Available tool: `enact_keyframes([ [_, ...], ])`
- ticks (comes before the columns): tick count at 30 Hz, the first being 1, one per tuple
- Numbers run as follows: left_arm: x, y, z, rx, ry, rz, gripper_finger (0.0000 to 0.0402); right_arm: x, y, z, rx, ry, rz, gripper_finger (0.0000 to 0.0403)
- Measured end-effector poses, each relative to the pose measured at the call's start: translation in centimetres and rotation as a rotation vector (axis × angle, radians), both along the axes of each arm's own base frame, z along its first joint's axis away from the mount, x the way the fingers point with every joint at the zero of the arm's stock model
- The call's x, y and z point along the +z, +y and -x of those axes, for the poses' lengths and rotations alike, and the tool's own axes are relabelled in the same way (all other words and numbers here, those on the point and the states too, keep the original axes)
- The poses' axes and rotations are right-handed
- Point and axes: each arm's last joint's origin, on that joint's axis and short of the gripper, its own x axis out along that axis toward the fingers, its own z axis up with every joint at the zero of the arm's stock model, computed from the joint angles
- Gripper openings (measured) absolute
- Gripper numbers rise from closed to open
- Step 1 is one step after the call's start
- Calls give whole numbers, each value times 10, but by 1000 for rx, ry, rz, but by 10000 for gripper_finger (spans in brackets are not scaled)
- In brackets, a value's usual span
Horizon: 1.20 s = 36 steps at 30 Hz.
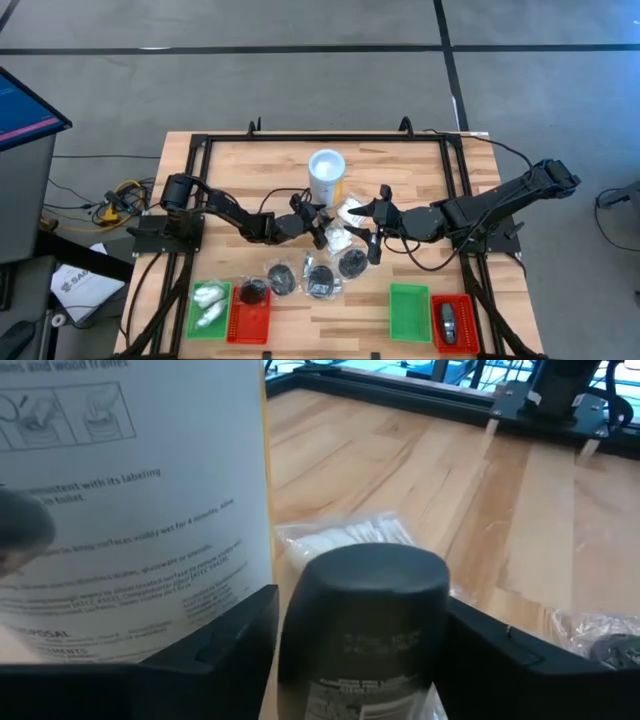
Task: Pick & Place Travel size toiletries
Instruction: Put the deodorant into the right red bin
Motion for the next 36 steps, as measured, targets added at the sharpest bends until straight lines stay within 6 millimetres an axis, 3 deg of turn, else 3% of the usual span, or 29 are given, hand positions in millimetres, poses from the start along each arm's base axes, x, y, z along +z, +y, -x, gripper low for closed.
enact_keyframes([
  [6,0,0,0,0,-1,0,185,0,0,0,0,0,0,182],
  [19,5,-6,1,-20,-8,2,185,0,0,0,0,3,1,182],
  [36,115,-29,28,-106,-309,48,185,0,0,0,1,3,1,182],
])
